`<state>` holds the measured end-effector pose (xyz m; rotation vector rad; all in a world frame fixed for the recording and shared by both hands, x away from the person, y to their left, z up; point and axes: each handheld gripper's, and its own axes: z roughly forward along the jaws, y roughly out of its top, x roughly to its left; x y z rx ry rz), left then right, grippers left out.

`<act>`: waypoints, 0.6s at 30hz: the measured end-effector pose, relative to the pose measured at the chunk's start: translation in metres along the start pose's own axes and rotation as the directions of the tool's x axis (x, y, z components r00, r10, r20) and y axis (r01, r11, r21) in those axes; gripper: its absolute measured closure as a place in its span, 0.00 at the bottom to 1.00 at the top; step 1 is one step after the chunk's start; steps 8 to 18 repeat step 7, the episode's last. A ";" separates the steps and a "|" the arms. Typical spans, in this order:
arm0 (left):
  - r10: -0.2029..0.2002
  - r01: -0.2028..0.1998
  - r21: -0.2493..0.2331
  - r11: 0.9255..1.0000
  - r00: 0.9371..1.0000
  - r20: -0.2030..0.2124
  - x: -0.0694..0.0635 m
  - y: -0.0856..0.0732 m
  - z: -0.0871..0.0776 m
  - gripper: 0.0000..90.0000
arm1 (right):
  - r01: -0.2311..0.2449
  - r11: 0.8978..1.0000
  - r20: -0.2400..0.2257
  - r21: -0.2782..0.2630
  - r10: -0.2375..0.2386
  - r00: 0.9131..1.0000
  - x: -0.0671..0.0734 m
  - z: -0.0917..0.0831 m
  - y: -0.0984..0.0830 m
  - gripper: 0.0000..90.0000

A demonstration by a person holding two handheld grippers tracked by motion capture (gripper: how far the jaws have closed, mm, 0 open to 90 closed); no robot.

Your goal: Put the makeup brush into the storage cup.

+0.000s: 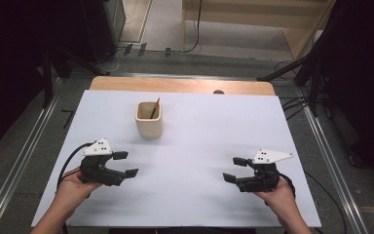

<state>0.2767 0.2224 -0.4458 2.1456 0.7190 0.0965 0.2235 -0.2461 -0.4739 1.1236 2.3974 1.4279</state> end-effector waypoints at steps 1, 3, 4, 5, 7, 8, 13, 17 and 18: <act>0.000 0.000 -0.003 1.000 1.000 0.001 0.000 0.000 0.000 0.27 | -0.001 1.000 0.001 0.000 0.001 1.000 0.000 0.000 0.000 0.31; -0.002 0.002 -0.011 1.000 1.000 0.000 0.000 0.000 -0.001 0.27 | 0.000 1.000 0.003 -0.002 0.000 1.000 0.000 0.000 0.000 0.31; -0.001 0.001 -0.014 1.000 1.000 0.000 0.000 0.000 -0.001 0.27 | 0.000 1.000 0.003 -0.002 0.000 1.000 0.000 -0.001 0.000 0.31; -0.001 0.001 -0.017 1.000 1.000 -0.001 0.001 0.000 -0.002 0.27 | 0.000 1.000 0.003 -0.002 0.000 1.000 0.000 0.000 0.000 0.31; -0.003 0.003 -0.025 1.000 1.000 -0.002 0.001 0.000 -0.003 0.27 | 0.000 1.000 0.002 -0.002 0.000 1.000 -0.001 0.000 0.000 0.31; -0.003 0.003 -0.025 1.000 1.000 -0.002 0.001 0.000 -0.003 0.27 | 0.000 1.000 0.002 -0.002 0.000 1.000 -0.001 0.000 0.000 0.31; -0.003 0.003 -0.025 1.000 1.000 -0.002 0.001 0.000 -0.003 0.27 | 0.000 1.000 0.002 -0.002 0.000 1.000 -0.001 0.000 0.000 0.31; -0.003 0.003 -0.025 1.000 1.000 -0.002 0.001 0.000 -0.003 0.27 | 0.000 1.000 0.002 -0.002 0.000 1.000 -0.001 0.000 0.000 0.31; -0.003 0.003 -0.025 1.000 1.000 -0.002 0.001 0.000 -0.003 0.27 | 0.000 1.000 0.002 -0.002 0.000 1.000 -0.001 0.000 0.000 0.31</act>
